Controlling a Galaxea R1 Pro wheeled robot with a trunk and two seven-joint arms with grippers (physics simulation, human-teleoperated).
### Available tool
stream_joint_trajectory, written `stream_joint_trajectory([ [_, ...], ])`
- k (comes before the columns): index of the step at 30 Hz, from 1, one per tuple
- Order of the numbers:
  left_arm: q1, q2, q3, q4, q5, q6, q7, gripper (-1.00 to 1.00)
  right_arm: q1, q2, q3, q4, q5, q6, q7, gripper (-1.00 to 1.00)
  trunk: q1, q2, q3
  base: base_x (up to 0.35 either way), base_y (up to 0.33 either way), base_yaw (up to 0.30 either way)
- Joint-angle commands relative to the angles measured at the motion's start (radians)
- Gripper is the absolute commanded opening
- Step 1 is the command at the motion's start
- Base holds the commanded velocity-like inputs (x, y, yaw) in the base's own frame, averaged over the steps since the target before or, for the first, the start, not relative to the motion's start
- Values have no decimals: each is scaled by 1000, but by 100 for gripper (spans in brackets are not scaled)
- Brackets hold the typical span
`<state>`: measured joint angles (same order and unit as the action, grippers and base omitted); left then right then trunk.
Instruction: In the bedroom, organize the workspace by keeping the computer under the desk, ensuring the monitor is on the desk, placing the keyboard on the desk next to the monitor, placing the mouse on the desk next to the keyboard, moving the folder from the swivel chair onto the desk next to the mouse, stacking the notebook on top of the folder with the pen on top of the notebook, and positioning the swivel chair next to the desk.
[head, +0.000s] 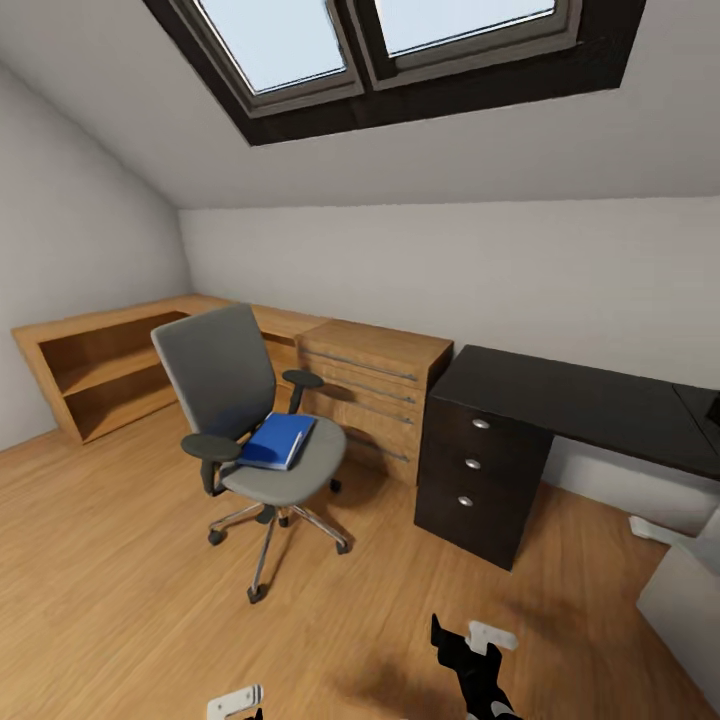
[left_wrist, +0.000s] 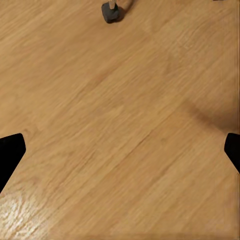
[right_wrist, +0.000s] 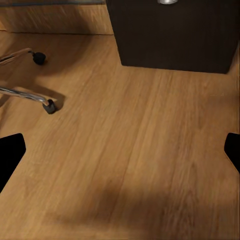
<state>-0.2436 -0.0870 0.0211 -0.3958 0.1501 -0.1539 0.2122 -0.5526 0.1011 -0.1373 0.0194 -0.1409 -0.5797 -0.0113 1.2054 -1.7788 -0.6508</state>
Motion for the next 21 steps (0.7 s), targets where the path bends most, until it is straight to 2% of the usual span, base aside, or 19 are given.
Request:
stream_joint_trajectory([
  [1, 0, 0, 2, 0, 8, -4, 0, 100, -1, 1, -2, 2, -3, -4, 0, 100, -4, 7, 1, -9, 0, -260],
  [11, 0, 0, 2, 0, 8, -4, 0, 100, -1, 4, -2, 2, -2, -3, -2, 100, -42, 77, 23, -25, 0, -255],
  [18, 0, 0, 3, 0, 8, -4, 0, 100, -1, 5, -2, 2, -1, -3, -2, 100, -69, 126, 38, -263, 51, -228],
  [21, 0, -1, 3, 0, 7, -4, 0, 100, -1, 5, -2, 2, 0, -4, -2, 100, -69, 126, 34, -144, 47, -163],
])
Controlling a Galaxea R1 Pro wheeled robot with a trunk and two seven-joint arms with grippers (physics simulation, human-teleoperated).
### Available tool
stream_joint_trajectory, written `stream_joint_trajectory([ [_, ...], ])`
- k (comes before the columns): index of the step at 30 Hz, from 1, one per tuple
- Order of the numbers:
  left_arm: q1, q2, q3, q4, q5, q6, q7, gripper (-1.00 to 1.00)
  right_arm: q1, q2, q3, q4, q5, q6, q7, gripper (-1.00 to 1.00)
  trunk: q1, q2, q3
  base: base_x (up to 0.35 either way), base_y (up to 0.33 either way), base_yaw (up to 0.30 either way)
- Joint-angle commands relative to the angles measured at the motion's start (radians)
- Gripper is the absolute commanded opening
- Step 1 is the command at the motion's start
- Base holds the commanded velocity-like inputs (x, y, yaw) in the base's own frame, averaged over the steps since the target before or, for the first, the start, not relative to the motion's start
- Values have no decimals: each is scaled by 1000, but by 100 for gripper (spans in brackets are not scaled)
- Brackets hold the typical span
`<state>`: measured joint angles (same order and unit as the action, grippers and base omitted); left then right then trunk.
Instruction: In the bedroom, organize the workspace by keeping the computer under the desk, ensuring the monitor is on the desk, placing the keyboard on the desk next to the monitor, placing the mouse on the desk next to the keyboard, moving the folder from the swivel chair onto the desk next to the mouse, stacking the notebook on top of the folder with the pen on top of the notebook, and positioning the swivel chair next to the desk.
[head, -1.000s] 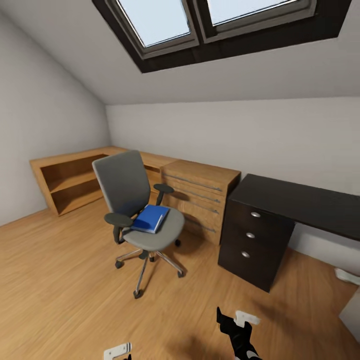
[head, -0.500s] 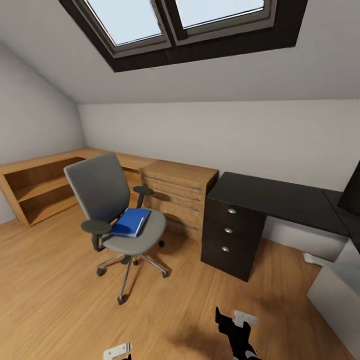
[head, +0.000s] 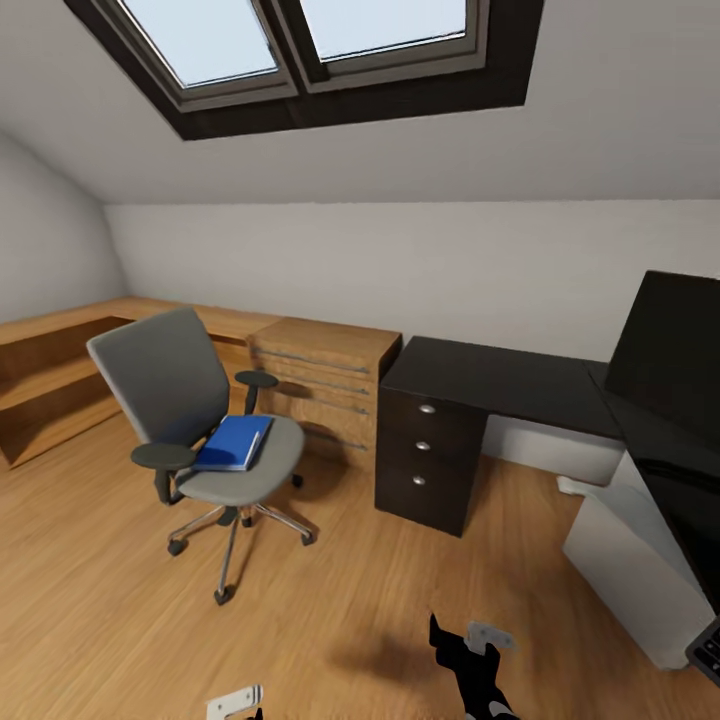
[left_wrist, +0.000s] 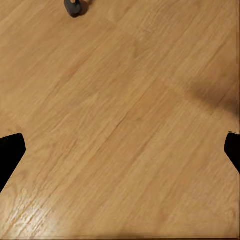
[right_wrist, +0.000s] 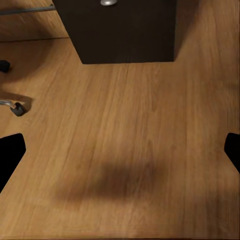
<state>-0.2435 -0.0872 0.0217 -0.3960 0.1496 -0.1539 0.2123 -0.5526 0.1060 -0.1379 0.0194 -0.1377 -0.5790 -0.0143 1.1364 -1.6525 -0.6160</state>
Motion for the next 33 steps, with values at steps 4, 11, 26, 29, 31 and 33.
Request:
stream_joint_trajectory([
  [4, 0, 1, -1, 1, 7, -4, -3, 100, -1, 1, -2, 2, -3, -5, 1, 100, 0, -1, -6, -27, 9, -154],
  [11, 0, 7, -2, 2, 7, -4, -4, 100, -1, 1, -2, 2, -2, -5, 1, 100, 0, -1, -16, -155, 140, -143],
  [26, 0, 7, -3, 2, 7, -4, -4, 100, -1, 1, -2, 2, -1, -5, 1, 100, 0, -1, -38, -281, 185, -133],
  [29, 0, 7, -3, 2, 7, -4, -4, 100, -1, 1, -2, 2, 0, -5, 1, 100, 0, -1, -42, -327, 44, -131],
  [31, 0, 7, -3, 2, 7, -4, -4, 100, -1, 1, -2, 2, 0, -5, 1, 100, 0, -1, -45, -333, 18, -133],
  [33, 0, 7, -3, 2, 7, -4, -4, 100, -1, 4, -2, 2, 1, -7, 2, 100, 0, -1, -47, -336, 3, -193],
])
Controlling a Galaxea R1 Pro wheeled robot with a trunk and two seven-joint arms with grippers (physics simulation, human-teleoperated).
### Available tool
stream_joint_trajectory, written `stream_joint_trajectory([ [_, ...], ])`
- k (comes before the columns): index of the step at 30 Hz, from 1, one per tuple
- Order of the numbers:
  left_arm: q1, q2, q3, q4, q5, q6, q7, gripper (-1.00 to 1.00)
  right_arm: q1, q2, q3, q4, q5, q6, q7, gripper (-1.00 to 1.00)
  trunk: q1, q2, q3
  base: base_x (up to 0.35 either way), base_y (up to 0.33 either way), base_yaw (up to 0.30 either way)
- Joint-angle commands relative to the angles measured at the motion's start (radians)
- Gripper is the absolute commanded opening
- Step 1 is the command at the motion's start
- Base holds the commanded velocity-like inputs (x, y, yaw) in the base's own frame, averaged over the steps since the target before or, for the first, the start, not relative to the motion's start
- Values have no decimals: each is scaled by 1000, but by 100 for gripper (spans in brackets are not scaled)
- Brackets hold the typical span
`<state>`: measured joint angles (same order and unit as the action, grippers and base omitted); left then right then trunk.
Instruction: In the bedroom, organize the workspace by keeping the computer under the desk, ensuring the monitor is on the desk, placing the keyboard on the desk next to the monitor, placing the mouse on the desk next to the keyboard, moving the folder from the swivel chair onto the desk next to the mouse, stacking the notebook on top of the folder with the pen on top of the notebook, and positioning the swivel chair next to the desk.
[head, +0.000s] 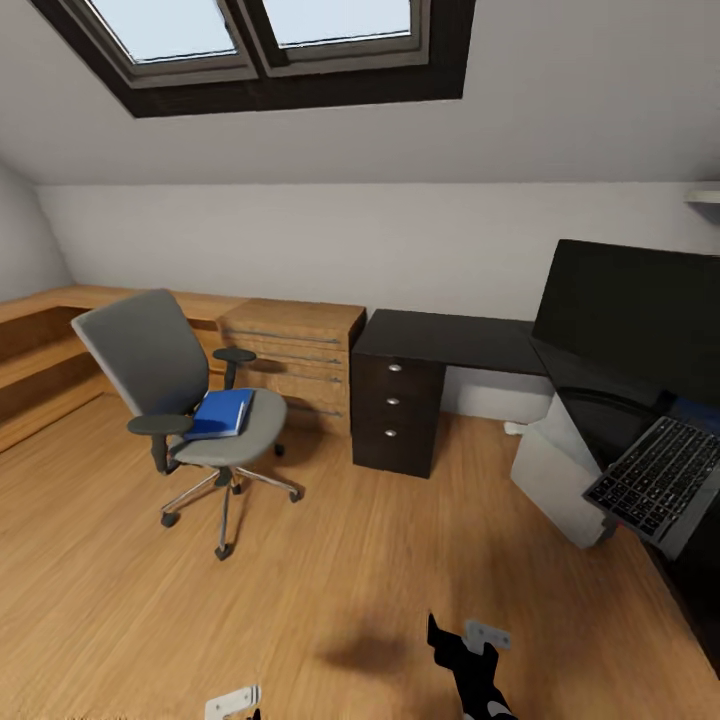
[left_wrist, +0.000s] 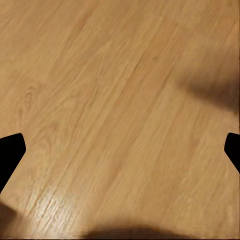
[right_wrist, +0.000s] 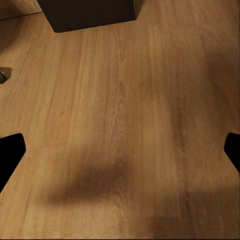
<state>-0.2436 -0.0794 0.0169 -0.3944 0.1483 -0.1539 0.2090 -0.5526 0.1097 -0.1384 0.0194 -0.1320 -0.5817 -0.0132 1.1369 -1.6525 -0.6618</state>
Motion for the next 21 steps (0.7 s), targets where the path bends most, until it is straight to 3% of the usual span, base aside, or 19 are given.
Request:
stream_joint_trajectory([
  [1, 0, 0, 1, 0, 8, -4, 0, 100, -1, 2, -1, 2, -4, -5, 1, 100, -1, -1, -1, -329, 2, -221],
  [8, 0, -1, 1, 0, 8, -13, 0, 100, -1, 9, -1, 2, -1, -6, 3, 100, -1, -1, -2, -150, 1, -249],
  [15, 0, -1, 3, 0, 9, -45, 2, 100, -1, 7, -1, 1, -1, -6, 4, 100, -28, 48, 23, -10, 0, -243],
  [21, 0, 0, 7, 0, 11, -48, 4, 100, -1, 3, -1, 1, -5, -4, 4, 100, -51, 90, 43, -15, 0, -50],
])
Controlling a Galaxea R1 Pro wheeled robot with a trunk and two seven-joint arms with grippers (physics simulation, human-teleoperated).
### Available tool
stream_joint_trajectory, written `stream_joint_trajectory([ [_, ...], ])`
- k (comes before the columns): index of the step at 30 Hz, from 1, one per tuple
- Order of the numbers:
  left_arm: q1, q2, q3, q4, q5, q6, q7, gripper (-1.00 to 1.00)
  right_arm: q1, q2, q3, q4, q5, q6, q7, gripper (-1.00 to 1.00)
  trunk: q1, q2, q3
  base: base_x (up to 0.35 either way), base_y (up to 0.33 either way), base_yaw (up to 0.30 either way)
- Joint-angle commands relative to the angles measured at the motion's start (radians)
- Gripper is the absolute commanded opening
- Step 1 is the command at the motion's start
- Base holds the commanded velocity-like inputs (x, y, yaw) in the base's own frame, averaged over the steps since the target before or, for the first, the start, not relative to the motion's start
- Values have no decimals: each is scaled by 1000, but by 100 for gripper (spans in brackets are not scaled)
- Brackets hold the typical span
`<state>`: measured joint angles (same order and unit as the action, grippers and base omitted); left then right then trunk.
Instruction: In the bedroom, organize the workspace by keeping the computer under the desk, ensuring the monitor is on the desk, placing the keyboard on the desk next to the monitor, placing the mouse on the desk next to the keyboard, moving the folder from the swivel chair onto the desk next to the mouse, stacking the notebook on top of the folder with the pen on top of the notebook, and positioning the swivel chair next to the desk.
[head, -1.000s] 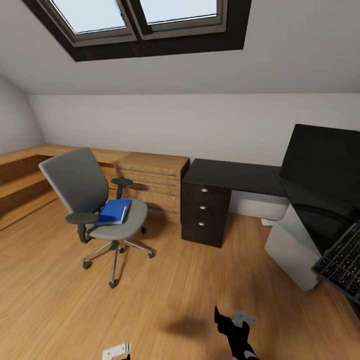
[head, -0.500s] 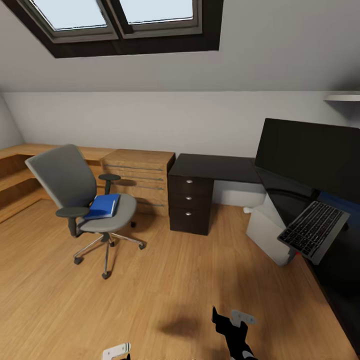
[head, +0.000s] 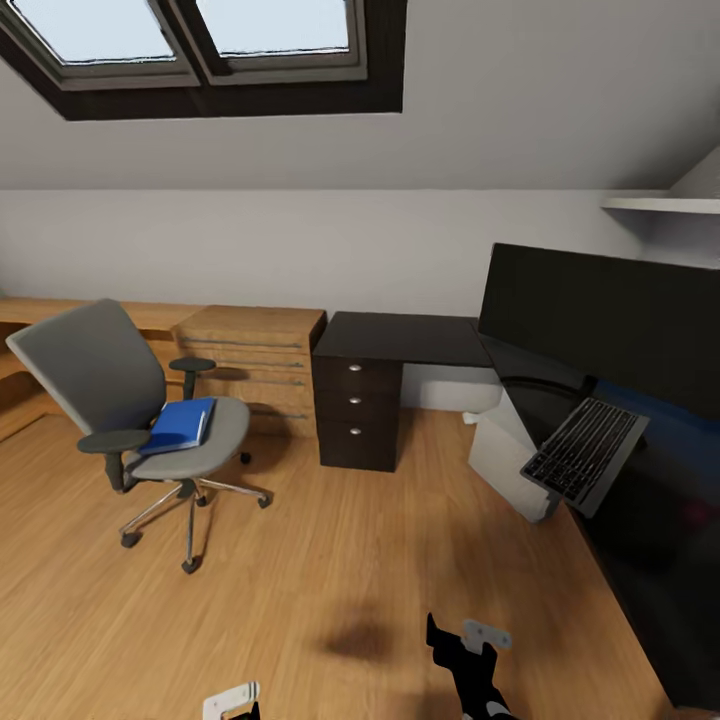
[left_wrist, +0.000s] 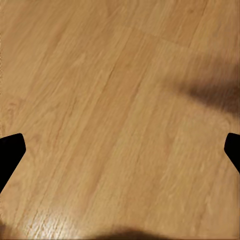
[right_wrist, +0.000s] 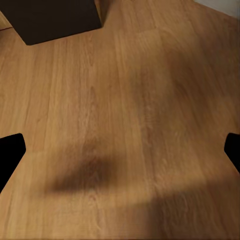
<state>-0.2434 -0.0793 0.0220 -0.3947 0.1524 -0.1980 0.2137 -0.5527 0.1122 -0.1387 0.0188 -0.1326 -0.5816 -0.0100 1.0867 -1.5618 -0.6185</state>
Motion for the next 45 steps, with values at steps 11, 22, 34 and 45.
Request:
stream_joint_trajectory([
  [11, 0, 0, 3, 0, 7, -4, -1, 100, -1, -2, -2, 2, -6, -4, -1, 100, -42, 77, 34, -268, -6, -3],
  [22, 0, -1, 3, 0, 7, -4, 1, 100, 0, -3, -2, 1, -6, -4, -2, 100, -85, 154, 68, -313, -162, 0],
  [34, 0, -2, -2, 0, 6, -3, 38, 100, 0, -3, -1, 1, -2, -6, -1, 100, -131, 238, 106, -282, -241, 0],
  [45, 0, -2, -2, 0, 5, -3, 38, 100, 0, -3, -2, 1, -3, -6, -2, 100, -173, 315, 140, -281, -243, 0],
])
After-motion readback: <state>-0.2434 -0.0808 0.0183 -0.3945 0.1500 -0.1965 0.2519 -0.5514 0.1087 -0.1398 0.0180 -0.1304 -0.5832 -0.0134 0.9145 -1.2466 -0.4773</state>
